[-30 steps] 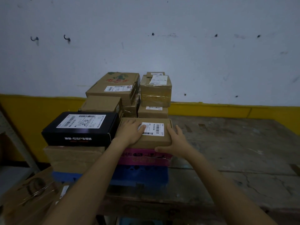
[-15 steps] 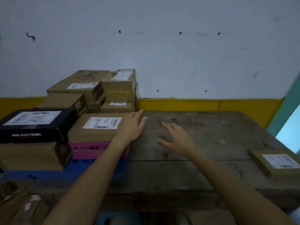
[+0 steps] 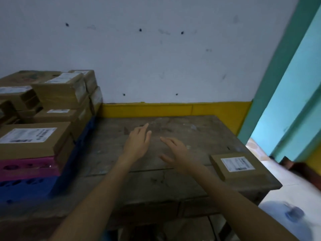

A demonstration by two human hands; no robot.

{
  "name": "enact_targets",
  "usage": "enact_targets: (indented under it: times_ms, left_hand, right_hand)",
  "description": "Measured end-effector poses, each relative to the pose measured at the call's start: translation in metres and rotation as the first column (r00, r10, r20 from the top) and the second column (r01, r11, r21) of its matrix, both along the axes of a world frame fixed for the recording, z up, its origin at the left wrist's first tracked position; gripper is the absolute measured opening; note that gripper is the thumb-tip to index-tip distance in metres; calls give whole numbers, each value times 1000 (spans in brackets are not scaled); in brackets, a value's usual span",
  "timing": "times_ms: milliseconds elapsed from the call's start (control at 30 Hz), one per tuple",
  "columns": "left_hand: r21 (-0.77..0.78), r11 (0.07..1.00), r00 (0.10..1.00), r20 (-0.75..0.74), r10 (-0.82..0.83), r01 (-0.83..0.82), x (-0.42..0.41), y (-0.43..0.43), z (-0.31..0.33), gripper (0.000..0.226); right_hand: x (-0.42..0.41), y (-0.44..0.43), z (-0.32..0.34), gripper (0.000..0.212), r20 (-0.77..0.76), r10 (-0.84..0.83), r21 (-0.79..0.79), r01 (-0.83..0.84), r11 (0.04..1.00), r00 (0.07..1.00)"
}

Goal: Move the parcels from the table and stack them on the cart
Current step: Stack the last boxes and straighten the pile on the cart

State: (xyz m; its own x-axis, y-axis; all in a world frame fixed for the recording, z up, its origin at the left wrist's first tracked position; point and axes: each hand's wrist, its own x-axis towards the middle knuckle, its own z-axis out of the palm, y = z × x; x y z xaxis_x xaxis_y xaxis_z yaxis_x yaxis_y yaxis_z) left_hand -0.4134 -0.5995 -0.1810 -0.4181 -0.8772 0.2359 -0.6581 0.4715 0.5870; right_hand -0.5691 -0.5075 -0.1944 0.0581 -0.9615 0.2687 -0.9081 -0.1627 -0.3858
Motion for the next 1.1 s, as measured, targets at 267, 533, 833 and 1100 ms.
enact_targets:
  times_ms: [267, 533, 833, 1100]
  left_hand:
    - [66, 991, 993, -37, -114, 116, -93, -5, -11, 47]
    - [138, 971, 978, 48, -203, 195, -197, 7, -46, 46]
    - [426, 894, 975, 100, -200, 139, -304, 39, -112, 50]
    - [544, 838, 968, 189, -162, 34, -333, 76, -154, 63]
  right_hand:
    - [-69, 12, -20, 61, 53, -132, -29, 134, 991, 990]
    - [-179, 29, -52, 61, 239, -357, 68, 351, 934, 903]
    - [-327, 52, -105, 76, 104, -605, 301, 555, 776, 789]
    - [-353, 70, -146, 83, 55, -601, 507, 497, 705, 797]
